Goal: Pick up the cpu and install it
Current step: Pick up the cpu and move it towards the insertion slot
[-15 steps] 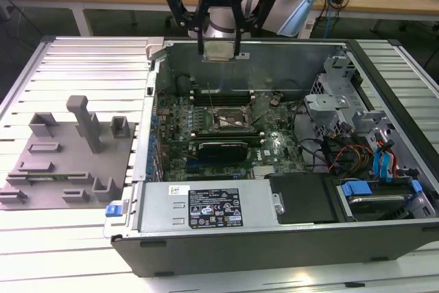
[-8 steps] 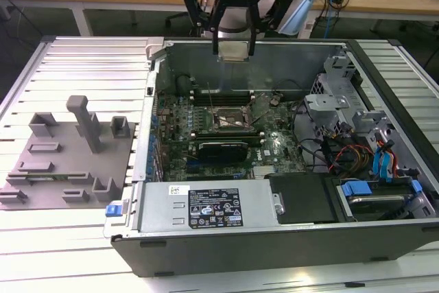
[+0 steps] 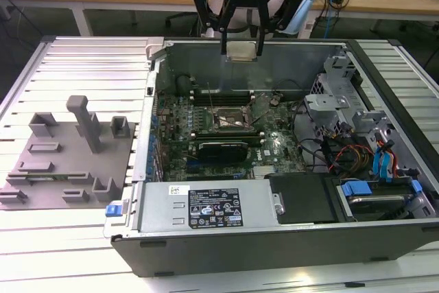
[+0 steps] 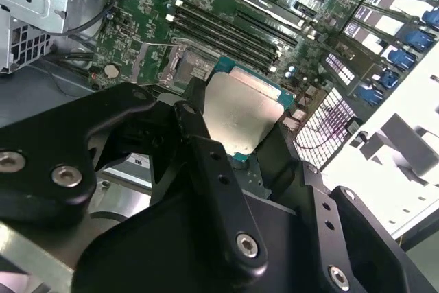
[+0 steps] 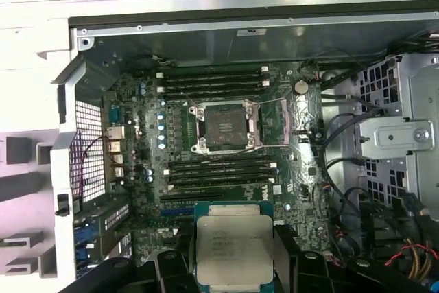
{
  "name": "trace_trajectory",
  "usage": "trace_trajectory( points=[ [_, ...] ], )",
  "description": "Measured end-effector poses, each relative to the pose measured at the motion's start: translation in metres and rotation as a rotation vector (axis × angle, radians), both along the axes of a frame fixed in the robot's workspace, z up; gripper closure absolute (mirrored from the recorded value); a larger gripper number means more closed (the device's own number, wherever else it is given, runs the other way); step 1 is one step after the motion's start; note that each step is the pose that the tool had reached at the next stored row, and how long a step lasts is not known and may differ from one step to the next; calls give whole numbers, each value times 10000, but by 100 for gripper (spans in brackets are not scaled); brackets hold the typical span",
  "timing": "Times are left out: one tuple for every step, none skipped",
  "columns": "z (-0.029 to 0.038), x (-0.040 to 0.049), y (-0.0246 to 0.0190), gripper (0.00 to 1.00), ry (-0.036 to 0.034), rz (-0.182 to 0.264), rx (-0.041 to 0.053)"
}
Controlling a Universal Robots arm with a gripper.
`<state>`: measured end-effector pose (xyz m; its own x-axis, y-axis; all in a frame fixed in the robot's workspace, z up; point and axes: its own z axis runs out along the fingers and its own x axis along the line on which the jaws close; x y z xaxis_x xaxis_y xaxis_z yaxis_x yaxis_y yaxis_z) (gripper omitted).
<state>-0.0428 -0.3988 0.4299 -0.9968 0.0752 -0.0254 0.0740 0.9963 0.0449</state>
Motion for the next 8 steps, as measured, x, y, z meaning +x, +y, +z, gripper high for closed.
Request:
trace_trajectory(
  points=[
    [0, 0, 0, 46, 0, -1, 0],
    [-1, 1, 0, 46, 0, -1, 1],
    [-4, 9, 1, 46, 5, 1, 4],
    [-6, 17, 2, 46, 14, 0, 3],
    [-12, 25, 12, 46, 22, -3, 0],
    [-19, 27, 22, 46, 23, -5, 2],
    [-29, 32, 38, 46, 27, -7, 0],
    [-39, 35, 48, 46, 31, -9, 1]
  ],
)
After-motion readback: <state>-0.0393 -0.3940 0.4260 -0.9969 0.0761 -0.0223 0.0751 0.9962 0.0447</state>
